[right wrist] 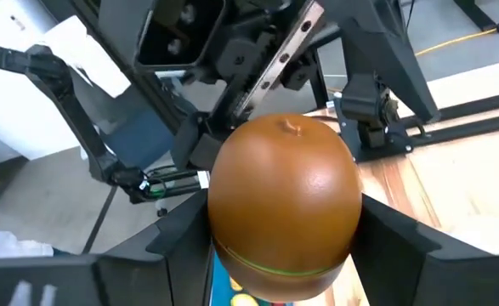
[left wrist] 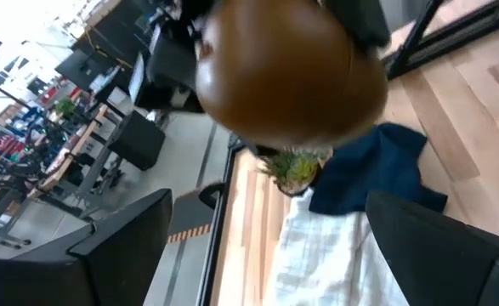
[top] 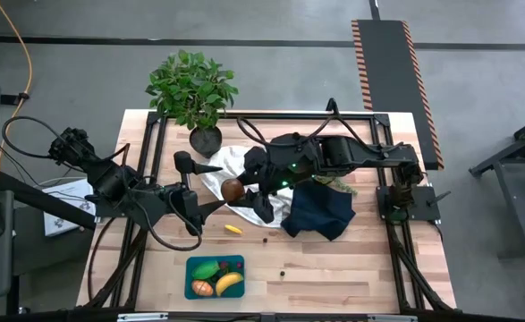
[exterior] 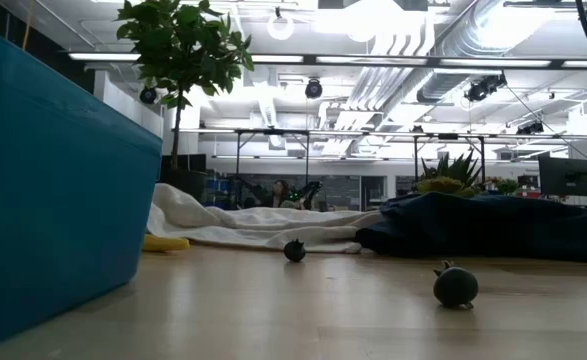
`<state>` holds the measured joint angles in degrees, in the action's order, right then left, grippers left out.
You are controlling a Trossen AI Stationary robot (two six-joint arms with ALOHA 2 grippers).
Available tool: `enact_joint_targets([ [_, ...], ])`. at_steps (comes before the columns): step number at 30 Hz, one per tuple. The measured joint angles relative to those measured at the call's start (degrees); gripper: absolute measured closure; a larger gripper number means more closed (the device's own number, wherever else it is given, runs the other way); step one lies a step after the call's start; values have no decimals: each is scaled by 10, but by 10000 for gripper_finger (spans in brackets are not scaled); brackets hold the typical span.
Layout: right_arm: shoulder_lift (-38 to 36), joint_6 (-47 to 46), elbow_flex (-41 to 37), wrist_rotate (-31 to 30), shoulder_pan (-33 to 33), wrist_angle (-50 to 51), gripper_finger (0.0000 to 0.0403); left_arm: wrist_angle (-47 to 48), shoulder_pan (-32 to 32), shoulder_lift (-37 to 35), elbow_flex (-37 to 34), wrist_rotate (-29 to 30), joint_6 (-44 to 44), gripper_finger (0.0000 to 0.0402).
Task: Pick and placing Produce into tupperware
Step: Put the kiwi into the bin
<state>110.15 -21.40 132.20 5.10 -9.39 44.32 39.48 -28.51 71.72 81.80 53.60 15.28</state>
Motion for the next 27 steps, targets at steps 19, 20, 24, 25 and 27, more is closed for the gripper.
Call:
enact_joint_targets([
  [19, 0, -1, 0, 9, 0, -53, 184, -98, 0, 3, 0, 4, 121, 20],
  [20, 0, -1, 0, 10, 0, -55, 184, -106, 0, 4, 0, 4, 131, 20],
  [24, 0, 0, 0, 10, 0, -57, 184, -135, 0, 6, 0, 15, 175, 20],
  [25, 0, 0, 0, 10, 0, -58, 184, -141, 0, 5, 0, 16, 183, 20],
  [27, 0, 0, 0, 10, 0, -58, 184, -147, 0, 5, 0, 16, 190, 20],
])
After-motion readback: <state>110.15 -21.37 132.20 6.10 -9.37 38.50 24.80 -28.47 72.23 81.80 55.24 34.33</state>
